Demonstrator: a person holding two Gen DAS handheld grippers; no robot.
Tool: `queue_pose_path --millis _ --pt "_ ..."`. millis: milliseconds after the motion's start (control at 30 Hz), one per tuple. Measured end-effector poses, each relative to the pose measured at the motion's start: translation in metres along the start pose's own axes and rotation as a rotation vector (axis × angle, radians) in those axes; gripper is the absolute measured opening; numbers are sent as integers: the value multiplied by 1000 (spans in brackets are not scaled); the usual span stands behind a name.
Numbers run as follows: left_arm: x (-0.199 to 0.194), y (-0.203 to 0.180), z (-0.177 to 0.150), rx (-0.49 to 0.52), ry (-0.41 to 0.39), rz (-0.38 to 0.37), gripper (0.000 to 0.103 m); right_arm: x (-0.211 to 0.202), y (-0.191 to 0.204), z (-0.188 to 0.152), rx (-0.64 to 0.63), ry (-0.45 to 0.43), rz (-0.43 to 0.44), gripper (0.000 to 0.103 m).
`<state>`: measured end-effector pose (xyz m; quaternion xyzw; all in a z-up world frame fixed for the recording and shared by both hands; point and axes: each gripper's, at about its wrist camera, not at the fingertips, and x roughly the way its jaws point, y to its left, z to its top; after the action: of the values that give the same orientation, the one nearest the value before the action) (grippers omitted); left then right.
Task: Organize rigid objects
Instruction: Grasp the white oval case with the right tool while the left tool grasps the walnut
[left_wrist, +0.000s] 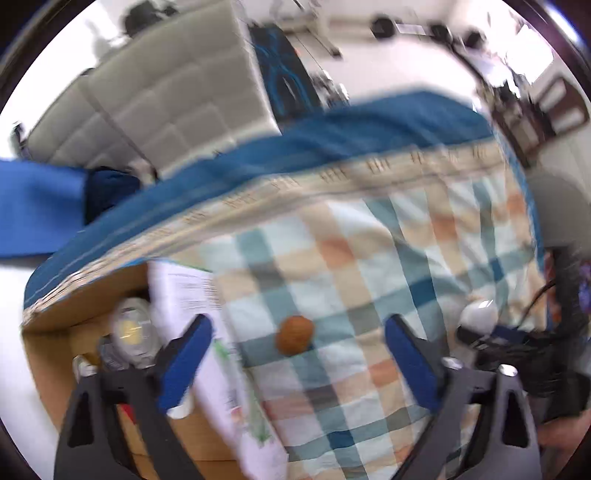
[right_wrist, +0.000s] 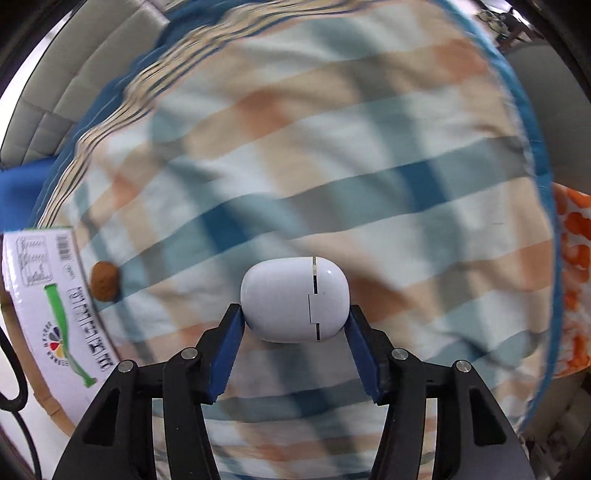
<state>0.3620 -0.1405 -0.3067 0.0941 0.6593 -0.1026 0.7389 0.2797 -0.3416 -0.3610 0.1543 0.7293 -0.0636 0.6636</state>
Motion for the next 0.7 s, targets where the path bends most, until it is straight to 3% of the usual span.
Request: queue_pose_path --millis 33,100,300,400,467,500,533,700 --pt "13 -6 2 19 41 2 63 -1 -9 1 4 3 -5 59" --pt "38 -17 5 53 116 9 57 -3 -24 1 24 0 -7 59" --pt "88 -28 5 124 270 96 57 -1 -44 -6 27 3 15 59" --pt "102 -21 5 102 319 84 57 3 -46 -7 23 14 26 59" --pt "105 -15 4 72 322 49 45 6 -46 -10 16 19 29 59" --pt "106 -12 3 55 322 26 32 7 -46 -11 12 20 31 59" --pt "105 -11 2 43 318 10 29 8 -46 -14 8 20 31 59" --pt "90 -11 -5 -2 273 -83 28 21 -63 -20 0 27 40 59"
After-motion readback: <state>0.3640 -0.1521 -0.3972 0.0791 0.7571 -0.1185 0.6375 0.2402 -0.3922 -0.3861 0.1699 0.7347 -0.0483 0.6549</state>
